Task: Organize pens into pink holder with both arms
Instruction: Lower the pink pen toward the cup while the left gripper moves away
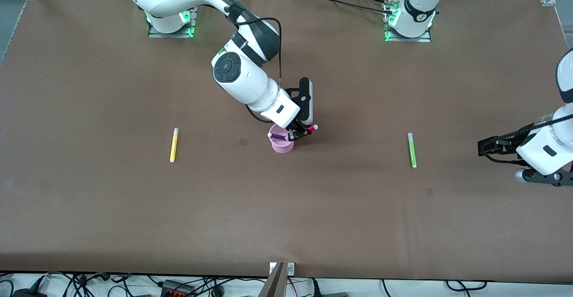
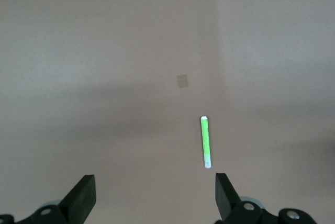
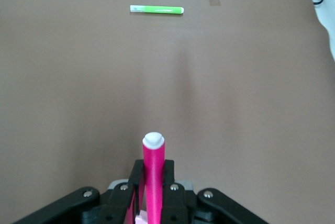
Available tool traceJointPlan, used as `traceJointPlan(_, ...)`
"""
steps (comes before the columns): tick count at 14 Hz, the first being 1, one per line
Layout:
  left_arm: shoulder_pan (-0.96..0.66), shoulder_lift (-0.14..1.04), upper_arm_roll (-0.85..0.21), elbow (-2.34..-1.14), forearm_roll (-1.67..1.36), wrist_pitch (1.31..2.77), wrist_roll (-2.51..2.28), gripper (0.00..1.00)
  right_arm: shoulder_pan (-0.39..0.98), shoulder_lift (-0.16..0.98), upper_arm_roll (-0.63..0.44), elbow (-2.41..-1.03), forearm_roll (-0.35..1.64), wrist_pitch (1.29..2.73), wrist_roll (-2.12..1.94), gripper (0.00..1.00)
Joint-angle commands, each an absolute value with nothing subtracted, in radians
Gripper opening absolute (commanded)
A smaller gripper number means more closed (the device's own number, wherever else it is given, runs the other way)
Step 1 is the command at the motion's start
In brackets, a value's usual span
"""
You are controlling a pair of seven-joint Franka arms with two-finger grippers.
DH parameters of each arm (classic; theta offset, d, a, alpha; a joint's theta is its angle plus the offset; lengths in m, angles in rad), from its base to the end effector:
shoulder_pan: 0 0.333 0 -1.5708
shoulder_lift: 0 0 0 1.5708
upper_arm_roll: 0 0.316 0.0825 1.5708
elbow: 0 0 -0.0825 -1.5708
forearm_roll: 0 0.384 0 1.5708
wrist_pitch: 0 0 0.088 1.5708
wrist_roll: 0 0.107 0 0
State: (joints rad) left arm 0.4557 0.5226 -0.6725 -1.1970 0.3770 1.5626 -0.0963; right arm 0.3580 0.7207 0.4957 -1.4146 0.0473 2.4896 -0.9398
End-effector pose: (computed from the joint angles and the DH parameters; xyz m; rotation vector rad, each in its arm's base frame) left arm 0.6827 0.0032 0.5233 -3.0718 0.1054 0.0722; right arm 0.5637 0.5078 0.3568 -1.9427 -1.9681 -0.6252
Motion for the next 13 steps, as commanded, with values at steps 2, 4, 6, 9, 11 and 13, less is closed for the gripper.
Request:
traceJointPlan(2,0.457,0.500,-0.663,-1.204,0.373,1.534,-0.104,1.00,0.367,0.747,0.489,-1.407,0.043,2.499,-0.956,0.00)
traceJointPlan(4,0.437,0.464,-0.635,-1.224,0.354,1.536,-0.107,1.00,0.370,0.747,0.489,-1.428,0.040,2.497,-0.957,0.00)
traceJointPlan(6,0.305,0.384,-0.461,-1.250,0.313,1.534,-0.104,1.00,0.370,0.747,0.491,-1.448,0.040,2.494,-0.954,0.00)
traceJointPlan(9,0.175,0.234,-0.142,-1.440,-0.039,1.593,-0.078,1.00,0.368,0.747,0.491,-1.457,0.041,2.490,-0.954,0.00)
traceJointPlan(11,0.108,0.160,-0.039,-1.541,-0.092,1.641,-0.005,1.00,0.365,0.746,0.491,-1.470,0.043,2.487,-0.953,0.00)
traceJointPlan(13,0.081,0.129,-0.015,-1.562,-0.086,1.644,0.011,1.00,0.362,0.742,0.491,-1.470,0.043,2.470,-0.953,0.00)
